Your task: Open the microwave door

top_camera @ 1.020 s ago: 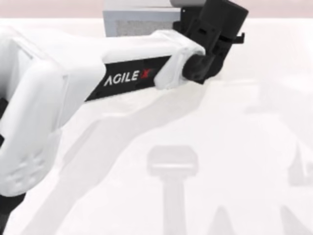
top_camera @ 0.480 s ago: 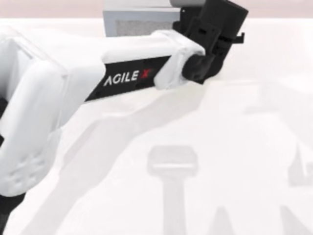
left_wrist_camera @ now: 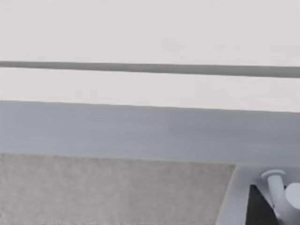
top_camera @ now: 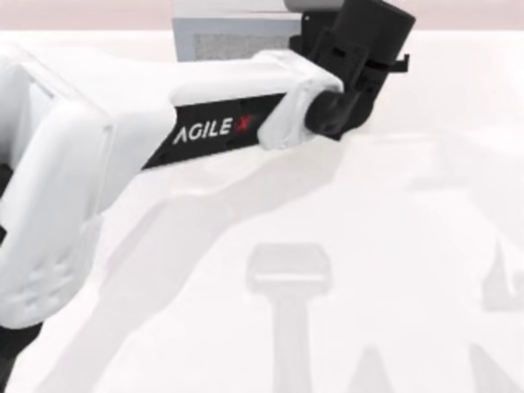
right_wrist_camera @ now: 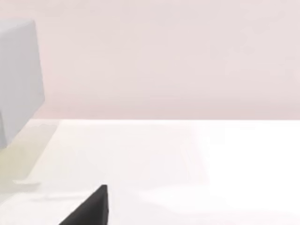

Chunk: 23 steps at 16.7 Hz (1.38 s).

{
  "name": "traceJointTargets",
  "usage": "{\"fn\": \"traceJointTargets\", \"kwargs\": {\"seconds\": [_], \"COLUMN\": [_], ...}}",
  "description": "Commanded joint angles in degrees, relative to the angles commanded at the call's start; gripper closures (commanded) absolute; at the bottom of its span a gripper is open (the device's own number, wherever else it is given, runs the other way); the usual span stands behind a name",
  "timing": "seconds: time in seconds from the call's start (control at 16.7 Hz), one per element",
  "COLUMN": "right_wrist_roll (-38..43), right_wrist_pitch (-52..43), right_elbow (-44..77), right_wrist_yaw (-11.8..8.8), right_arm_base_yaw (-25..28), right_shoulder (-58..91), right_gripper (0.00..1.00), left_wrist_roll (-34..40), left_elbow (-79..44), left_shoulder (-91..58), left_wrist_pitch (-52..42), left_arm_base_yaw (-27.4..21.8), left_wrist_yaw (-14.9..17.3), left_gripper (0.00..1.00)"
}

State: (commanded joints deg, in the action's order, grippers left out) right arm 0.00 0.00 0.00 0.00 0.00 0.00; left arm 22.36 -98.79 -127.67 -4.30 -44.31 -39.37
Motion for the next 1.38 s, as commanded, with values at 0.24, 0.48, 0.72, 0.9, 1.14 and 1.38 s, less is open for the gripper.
{"fn": "traceJointTargets", "kwargs": {"seconds": [0.24, 0.48, 0.72, 0.9, 1.14, 1.38], "right_wrist_roll": [0.00, 0.00, 0.00, 0.00, 0.00, 0.00], "right_wrist_pitch": [0.00, 0.00, 0.00, 0.00, 0.00, 0.00], "right_elbow": [0.00, 0.00, 0.00, 0.00, 0.00, 0.00], "right_wrist_yaw": [0.00, 0.00, 0.00, 0.00, 0.00, 0.00], "right_arm_base_yaw": [0.00, 0.00, 0.00, 0.00, 0.00, 0.00], "right_shoulder": [0.00, 0.00, 0.00, 0.00, 0.00, 0.00], "right_gripper": [0.00, 0.00, 0.00, 0.00, 0.00, 0.00], "left_wrist_roll": [0.00, 0.18, -1.05, -1.17, -1.17, -1.17], "left_elbow": [0.00, 0.23, 2.60, 2.82, 2.82, 2.82], "left_shoulder": [0.00, -0.37, 1.50, 1.61, 1.61, 1.61], "left_wrist_pitch": [0.00, 0.11, 1.82, 1.94, 1.94, 1.94], "left_arm_base_yaw": [0.00, -0.56, 0.06, 0.10, 0.10, 0.10], "left_wrist_yaw": [0.00, 0.49, 1.30, 1.37, 1.37, 1.37], "left_gripper": [1.00, 1.00, 1.00, 1.00, 1.00, 1.00]}}
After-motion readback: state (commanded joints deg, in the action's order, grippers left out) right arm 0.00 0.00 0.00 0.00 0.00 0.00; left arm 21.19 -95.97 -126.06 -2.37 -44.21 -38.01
